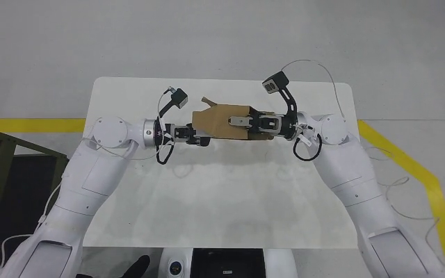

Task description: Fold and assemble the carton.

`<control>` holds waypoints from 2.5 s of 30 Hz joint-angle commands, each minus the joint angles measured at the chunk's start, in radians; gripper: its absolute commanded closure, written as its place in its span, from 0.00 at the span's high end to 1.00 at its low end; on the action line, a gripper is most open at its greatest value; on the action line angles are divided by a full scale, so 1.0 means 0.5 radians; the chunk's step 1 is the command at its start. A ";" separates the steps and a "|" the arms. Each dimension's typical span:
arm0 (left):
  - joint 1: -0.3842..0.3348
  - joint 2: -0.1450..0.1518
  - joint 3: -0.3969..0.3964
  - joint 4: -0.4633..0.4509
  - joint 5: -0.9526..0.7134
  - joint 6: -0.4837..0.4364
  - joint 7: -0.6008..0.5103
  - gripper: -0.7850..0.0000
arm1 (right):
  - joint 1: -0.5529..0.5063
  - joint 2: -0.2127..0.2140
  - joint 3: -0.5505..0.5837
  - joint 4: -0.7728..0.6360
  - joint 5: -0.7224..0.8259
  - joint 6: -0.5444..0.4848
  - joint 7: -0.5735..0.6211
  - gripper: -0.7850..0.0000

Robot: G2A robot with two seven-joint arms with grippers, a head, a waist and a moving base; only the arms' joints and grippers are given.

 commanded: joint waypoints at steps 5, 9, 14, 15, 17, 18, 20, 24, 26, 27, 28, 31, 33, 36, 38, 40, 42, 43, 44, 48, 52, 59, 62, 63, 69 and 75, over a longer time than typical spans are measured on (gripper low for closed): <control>0.011 0.000 0.009 -0.016 0.001 0.004 -0.011 1.00 | 0.001 -0.003 -0.006 -0.001 -0.004 0.008 -0.003 0.00; 0.013 -0.001 0.014 -0.020 -0.003 0.006 -0.014 1.00 | 0.003 -0.004 -0.005 0.003 -0.006 0.006 -0.006 0.00; 0.010 -0.002 0.015 -0.018 0.001 0.007 -0.020 1.00 | 0.002 -0.004 -0.003 0.008 -0.011 0.009 -0.009 0.00; 0.010 -0.001 0.014 -0.017 0.001 0.006 -0.021 1.00 | 0.002 -0.005 -0.004 0.008 -0.011 0.010 -0.009 0.00; 0.013 0.000 0.007 -0.004 -0.006 0.011 -0.020 1.00 | 0.001 -0.005 -0.006 0.011 -0.014 0.009 -0.006 0.00; 0.014 0.001 -0.001 0.009 -0.004 0.011 -0.012 1.00 | 0.001 -0.005 -0.006 0.014 -0.015 0.008 -0.003 0.00; 0.017 0.005 -0.024 0.031 -0.012 0.013 0.008 1.00 | -0.002 -0.005 -0.004 0.023 -0.015 0.006 0.004 0.00; 0.028 0.020 -0.098 0.076 -0.027 0.014 0.029 1.00 | -0.004 0.001 0.001 0.034 -0.018 0.034 0.057 0.00; 0.039 0.029 -0.148 0.100 -0.049 0.013 0.053 1.00 | -0.001 0.005 -0.001 0.033 -0.022 0.066 0.109 0.00; 0.044 0.034 -0.169 0.103 -0.046 0.010 0.055 1.00 | -0.003 0.005 -0.002 0.035 -0.016 0.076 0.125 0.00; 0.049 0.038 -0.186 0.103 -0.042 0.009 0.051 1.00 | -0.004 0.006 -0.005 0.036 -0.012 0.089 0.145 0.00; 0.059 0.051 -0.236 0.105 -0.037 0.018 0.056 1.00 | -0.006 0.004 -0.021 0.020 0.000 0.108 0.181 0.00; 0.063 0.054 -0.254 0.106 -0.037 0.031 0.072 1.00 | 0.002 0.000 -0.051 0.009 -0.004 0.140 0.232 0.00; 0.058 0.054 -0.254 0.099 -0.037 0.043 0.090 1.00 | 0.017 -0.011 -0.089 0.003 0.034 0.159 0.279 0.00; 0.056 0.051 -0.239 0.087 -0.042 0.048 0.092 1.00 | 0.030 -0.017 -0.102 0.016 0.045 0.154 0.276 0.00; 0.058 0.048 -0.217 0.071 -0.053 0.053 0.067 1.00 | 0.041 -0.021 -0.101 0.040 0.050 0.137 0.253 0.00; 0.068 0.047 -0.201 0.055 -0.071 0.052 0.015 1.00 | 0.048 -0.022 -0.091 0.066 0.046 0.117 0.218 0.00; 0.073 0.048 -0.198 0.052 -0.070 0.048 -0.009 1.00 | 0.049 -0.022 -0.083 0.072 0.047 0.104 0.204 0.00; 0.081 0.050 -0.198 0.049 -0.071 0.048 -0.025 1.00 | 0.048 -0.021 -0.076 0.077 0.047 0.095 0.191 0.00; 0.107 0.054 -0.193 0.035 -0.058 0.049 -0.047 1.00 | 0.036 -0.018 -0.060 0.070 0.042 0.085 0.171 0.00; 0.115 0.049 -0.161 0.010 -0.059 0.057 -0.039 1.00 | 0.030 -0.020 -0.064 0.042 0.036 0.081 0.155 0.00; 0.073 0.033 -0.101 0.013 -0.055 0.058 -0.024 1.00 | 0.044 -0.029 -0.085 0.026 0.033 0.082 0.152 0.00; 0.060 0.030 -0.090 0.023 -0.062 0.053 -0.027 1.00 | 0.046 -0.031 -0.088 0.029 0.036 0.080 0.157 0.00; 0.057 0.029 -0.088 0.026 -0.060 0.051 -0.028 1.00 | 0.046 -0.032 -0.091 0.028 0.037 0.080 0.159 0.00; 0.049 0.027 -0.081 0.040 -0.067 0.050 -0.031 1.00 | 0.047 -0.039 -0.106 0.029 0.040 0.077 0.166 0.00; 0.051 0.028 -0.082 0.052 -0.068 0.049 -0.034 1.00 | 0.053 -0.043 -0.113 0.035 0.046 0.078 0.175 0.00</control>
